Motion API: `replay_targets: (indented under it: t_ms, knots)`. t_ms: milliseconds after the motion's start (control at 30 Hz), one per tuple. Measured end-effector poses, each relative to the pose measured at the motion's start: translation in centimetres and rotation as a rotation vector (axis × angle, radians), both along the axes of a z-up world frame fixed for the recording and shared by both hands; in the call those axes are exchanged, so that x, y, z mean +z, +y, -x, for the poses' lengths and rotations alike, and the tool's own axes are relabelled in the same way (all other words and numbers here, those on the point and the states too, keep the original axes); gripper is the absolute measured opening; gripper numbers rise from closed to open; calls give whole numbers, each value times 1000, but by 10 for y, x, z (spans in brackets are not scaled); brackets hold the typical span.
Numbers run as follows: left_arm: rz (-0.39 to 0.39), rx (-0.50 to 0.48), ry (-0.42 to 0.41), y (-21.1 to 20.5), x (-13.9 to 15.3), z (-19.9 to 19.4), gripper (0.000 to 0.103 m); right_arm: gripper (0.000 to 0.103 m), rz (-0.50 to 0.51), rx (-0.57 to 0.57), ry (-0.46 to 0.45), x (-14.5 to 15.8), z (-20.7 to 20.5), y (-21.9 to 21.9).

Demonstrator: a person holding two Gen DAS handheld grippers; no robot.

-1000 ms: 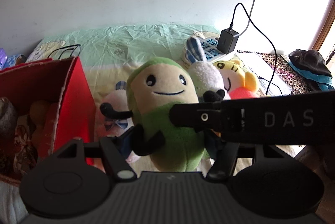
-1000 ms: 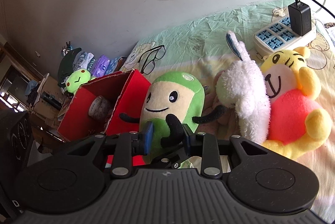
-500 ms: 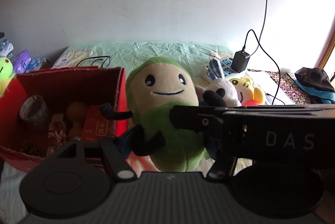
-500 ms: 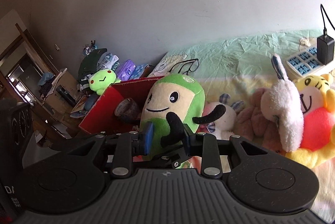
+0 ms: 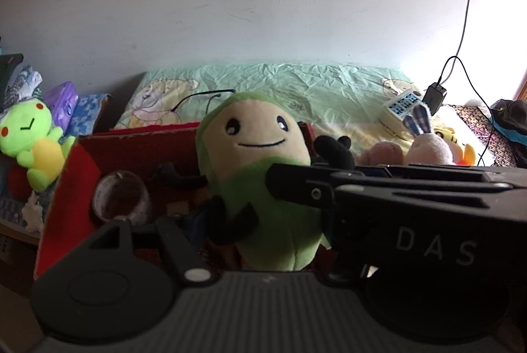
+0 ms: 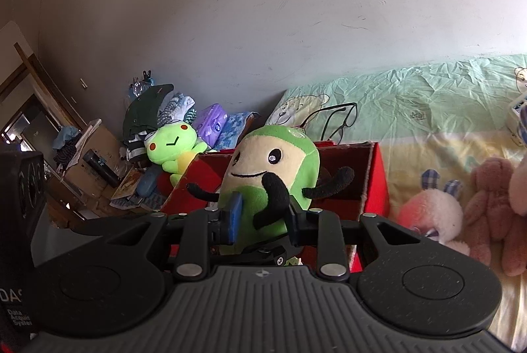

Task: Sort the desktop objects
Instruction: 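Carry the bean plush with the right gripper over the red box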

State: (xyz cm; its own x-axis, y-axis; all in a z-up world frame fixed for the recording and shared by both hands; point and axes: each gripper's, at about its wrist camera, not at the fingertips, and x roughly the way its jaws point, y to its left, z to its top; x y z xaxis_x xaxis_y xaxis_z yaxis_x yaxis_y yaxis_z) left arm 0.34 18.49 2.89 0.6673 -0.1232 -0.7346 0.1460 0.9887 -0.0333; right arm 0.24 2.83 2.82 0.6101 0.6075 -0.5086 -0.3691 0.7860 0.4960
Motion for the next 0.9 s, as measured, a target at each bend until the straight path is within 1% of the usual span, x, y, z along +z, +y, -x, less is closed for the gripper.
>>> replay_targets:
  t_ms: [100,167,267,300,367,400,467,500,567,667,767,800,867,900]
  knots:
    - [-8,11,13,20,-5,-8,67,30,-13,-4,23,-5,-9,16]
    - [-12,15,22,32,-10,-14,67,28,-12,-7,34,-8,-15,28]
    - [-29,15,38,51,-20,-19,67,16,6,-4,49,-17,-23,48]
    - [-38,16,43,58,-24,-20,65,11,13,2,65,-21,-26,56]
    - [-59,19,47,70,-31,-22,65,11,22,13,109,-34,-32,70]
    - [-64,12,56,75,-36,-23,66,11,18,17,129,-40,-35,75]
    - [-54,11,80,88,-45,-28,71,11,0,22,159,-49,-39,84]
    - [-45,13,87,94,-48,-29,71,11,-7,26,171,-52,-41,88]
    - [-38,16,84,102,-51,-29,73,11,-15,37,178,-53,-42,96]
    - [-26,8,74,112,-51,-24,74,11,-9,62,181,-51,-41,105]
    - [-7,1,82,121,-56,-20,81,13,-8,76,213,-51,-40,107]
    - [6,-2,85,123,-58,-19,83,15,-16,66,225,-50,-39,105]
    - [30,-9,93,127,-59,-19,84,25,-35,31,256,-48,-41,98]
    - [32,-15,97,125,-59,-20,84,32,-34,5,268,-47,-42,95]
